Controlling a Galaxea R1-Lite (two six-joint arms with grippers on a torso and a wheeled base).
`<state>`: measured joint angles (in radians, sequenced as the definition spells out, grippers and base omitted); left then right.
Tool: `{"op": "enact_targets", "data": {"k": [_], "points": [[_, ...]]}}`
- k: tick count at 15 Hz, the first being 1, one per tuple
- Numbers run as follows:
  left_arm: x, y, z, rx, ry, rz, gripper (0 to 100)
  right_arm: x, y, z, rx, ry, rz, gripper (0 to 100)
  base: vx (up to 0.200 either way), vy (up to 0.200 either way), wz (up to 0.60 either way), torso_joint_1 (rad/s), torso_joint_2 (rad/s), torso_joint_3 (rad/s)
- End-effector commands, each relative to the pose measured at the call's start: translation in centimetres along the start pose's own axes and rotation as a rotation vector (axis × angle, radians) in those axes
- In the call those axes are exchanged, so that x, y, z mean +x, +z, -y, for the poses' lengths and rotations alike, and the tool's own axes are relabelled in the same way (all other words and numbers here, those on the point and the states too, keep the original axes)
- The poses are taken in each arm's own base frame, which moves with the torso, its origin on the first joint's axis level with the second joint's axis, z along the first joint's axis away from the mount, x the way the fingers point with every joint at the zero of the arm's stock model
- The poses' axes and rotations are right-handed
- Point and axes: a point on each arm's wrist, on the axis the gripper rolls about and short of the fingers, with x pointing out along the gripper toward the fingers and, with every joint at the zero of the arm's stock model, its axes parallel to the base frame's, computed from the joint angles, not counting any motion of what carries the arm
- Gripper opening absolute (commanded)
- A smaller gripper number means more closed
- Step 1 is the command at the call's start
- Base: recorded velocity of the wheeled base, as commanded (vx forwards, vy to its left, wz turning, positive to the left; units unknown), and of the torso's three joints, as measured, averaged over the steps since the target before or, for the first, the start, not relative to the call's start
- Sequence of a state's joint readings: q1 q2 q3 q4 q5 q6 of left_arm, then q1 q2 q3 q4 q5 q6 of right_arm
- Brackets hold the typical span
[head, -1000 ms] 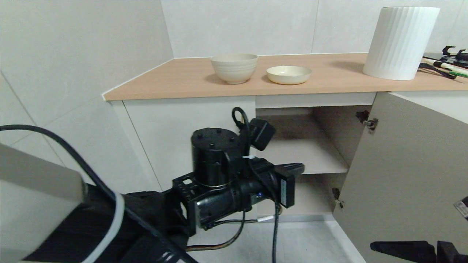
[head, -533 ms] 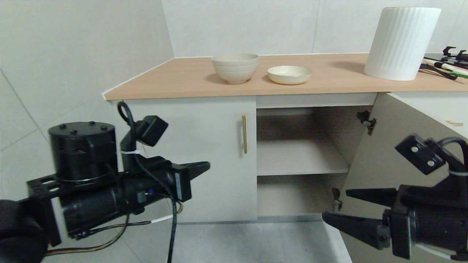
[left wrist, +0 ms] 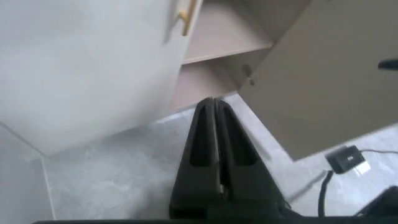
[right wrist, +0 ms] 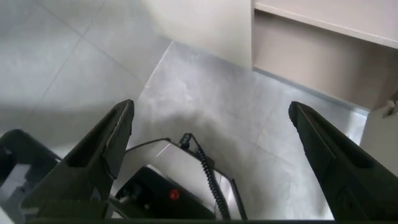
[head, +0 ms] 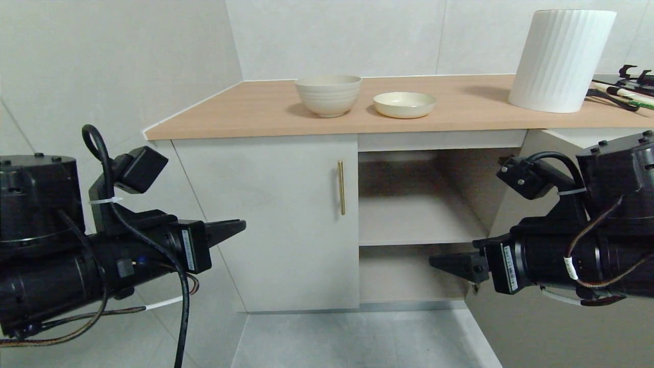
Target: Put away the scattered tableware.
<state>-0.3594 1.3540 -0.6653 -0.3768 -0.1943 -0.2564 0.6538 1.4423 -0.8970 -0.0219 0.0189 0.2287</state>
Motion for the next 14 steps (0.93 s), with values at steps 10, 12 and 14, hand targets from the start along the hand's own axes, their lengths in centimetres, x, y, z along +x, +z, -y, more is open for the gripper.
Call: {"op": "enact_targets", "data": {"k": [10,12,14], "points": [[-0.5,0.7,0.2,0.007,0.001,0.042,100,-1.3,0.6,0.0,0.017,-0.004,0.063,100,0.0,0.0,0.0,0.0,0.0,0.0],[-0.5,0.6,0.2,0.007,0.006,0.038,100,-1.6,0.6,0.0,0.018,-0.003,0.072,100,0.0,0.0,0.0,0.0,0.0,0.0],[-0.5,0.6,0.2,0.01,0.003,0.029,100,-1.9,0.4,0.5,0.019,-0.019,0.077,100,0.0,0.0,0.0,0.0,0.0,0.0]]}}
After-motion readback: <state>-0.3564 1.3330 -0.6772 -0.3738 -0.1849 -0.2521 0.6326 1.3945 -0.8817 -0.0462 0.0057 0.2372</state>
